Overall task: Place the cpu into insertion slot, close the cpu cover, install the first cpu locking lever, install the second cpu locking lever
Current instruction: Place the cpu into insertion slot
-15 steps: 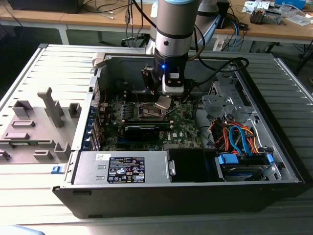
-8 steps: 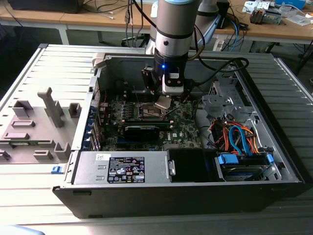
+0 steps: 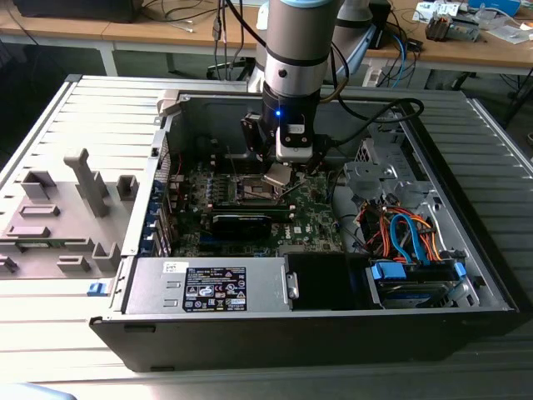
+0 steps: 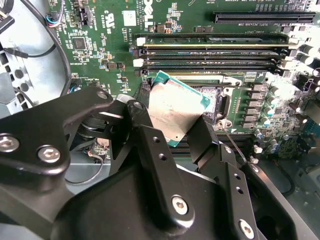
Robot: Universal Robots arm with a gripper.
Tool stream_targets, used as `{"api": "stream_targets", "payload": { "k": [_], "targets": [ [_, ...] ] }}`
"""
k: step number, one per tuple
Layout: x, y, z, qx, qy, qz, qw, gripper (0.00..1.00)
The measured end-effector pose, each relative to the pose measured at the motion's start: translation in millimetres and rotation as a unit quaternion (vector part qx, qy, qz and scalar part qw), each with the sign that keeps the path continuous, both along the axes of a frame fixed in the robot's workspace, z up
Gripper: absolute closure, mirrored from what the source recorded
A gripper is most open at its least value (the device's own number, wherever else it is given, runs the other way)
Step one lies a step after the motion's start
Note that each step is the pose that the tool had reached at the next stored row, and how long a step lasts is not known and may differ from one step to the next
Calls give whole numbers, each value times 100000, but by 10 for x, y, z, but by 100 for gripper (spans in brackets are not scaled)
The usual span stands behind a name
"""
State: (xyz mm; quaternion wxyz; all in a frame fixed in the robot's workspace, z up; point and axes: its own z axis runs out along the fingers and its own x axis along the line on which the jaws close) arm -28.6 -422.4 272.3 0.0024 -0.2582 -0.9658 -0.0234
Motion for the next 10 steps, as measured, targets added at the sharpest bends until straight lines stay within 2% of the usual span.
{"api": "stream_targets", "payload": {
  "k": [10],
  "targets": [
    [0, 0, 0, 1, 1, -325, 99999, 45]
  ]
}}
